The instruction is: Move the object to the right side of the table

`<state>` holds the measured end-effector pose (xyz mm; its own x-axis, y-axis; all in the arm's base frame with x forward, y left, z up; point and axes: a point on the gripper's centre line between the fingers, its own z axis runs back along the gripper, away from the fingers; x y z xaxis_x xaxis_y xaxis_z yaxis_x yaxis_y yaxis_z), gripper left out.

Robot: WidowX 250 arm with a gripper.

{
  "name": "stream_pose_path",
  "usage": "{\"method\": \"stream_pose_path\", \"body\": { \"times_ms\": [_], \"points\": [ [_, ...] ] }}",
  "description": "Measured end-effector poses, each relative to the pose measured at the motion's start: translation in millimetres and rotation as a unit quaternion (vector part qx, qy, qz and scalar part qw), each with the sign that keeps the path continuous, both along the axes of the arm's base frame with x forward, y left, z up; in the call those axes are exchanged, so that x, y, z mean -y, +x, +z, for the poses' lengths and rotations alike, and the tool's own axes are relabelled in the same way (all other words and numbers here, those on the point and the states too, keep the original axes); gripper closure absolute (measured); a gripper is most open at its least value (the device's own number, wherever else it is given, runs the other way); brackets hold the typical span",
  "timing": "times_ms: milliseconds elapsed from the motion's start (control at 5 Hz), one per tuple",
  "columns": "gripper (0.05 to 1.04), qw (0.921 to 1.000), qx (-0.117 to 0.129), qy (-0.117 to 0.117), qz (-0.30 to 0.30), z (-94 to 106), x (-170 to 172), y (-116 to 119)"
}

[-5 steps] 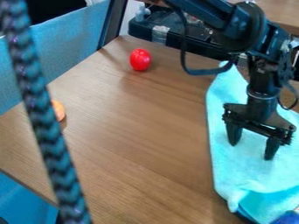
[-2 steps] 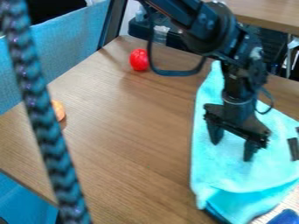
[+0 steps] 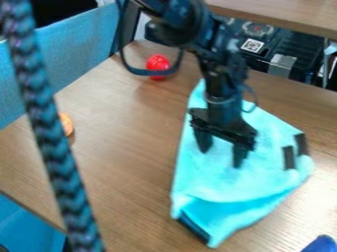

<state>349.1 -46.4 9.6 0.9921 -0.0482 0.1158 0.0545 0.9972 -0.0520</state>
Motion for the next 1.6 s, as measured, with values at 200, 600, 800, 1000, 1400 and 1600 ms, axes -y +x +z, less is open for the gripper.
{"method": "stream_pose_path", "body": {
  "times_ms": [200, 600, 800, 1000, 1400, 1600],
  "points": [
    [0.083, 0.9997, -0.001, 0.007, 0.023, -0.2, -31, -5],
    [0.083, 0.9968, -0.008, 0.032, 0.072, -0.4, -95, -20],
    [0.083, 0.9970, -0.012, 0.030, 0.071, -1.3, -92, -24],
    [0.085, 0.9980, -0.017, 0.021, 0.057, -1.8, -69, -19],
    [0.083, 0.9997, -0.011, 0.007, 0.021, -2.0, -14, 4],
    [0.082, 1.0000, 0.000, 0.004, 0.006, -1.3, 8, 13]
  ]
}}
